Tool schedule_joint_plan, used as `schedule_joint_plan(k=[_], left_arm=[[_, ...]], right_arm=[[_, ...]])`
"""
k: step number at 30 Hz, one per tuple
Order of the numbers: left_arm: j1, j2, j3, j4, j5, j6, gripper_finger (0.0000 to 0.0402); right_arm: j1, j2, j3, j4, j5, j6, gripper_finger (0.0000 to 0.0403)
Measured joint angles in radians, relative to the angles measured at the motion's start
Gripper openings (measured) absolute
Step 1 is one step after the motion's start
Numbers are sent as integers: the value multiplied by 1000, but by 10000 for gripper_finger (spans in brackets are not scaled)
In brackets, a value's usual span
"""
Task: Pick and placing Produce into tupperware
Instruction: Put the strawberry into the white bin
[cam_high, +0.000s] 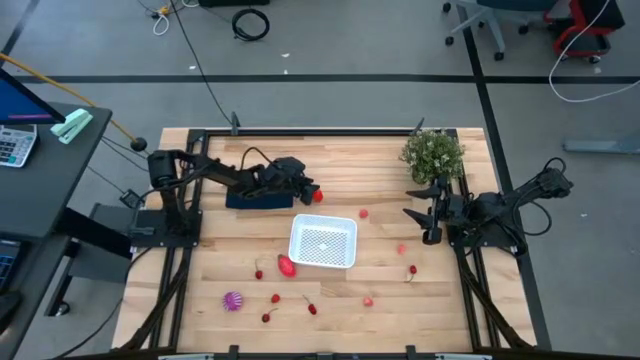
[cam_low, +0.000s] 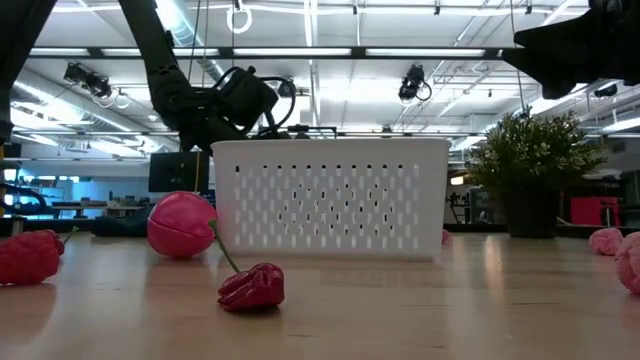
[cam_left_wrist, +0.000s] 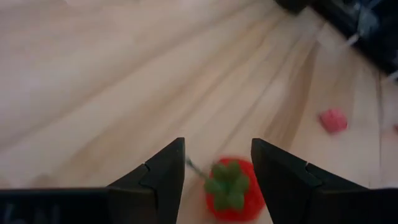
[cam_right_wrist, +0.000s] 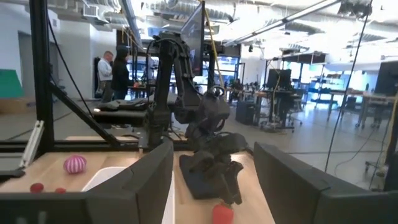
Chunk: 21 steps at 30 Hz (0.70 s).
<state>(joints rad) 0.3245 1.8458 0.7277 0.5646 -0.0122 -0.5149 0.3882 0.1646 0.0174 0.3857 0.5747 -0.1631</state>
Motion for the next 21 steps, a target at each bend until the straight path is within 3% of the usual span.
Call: schedule_joint_plan(k=[9,21], left_arm=[[10,0,0,-23,-11,35,193],[16,0,0,-40,-18,33,131]], right_arm=[[0,0,0,-6,0,78,232],[0,0,0,-46,0,94,232]])
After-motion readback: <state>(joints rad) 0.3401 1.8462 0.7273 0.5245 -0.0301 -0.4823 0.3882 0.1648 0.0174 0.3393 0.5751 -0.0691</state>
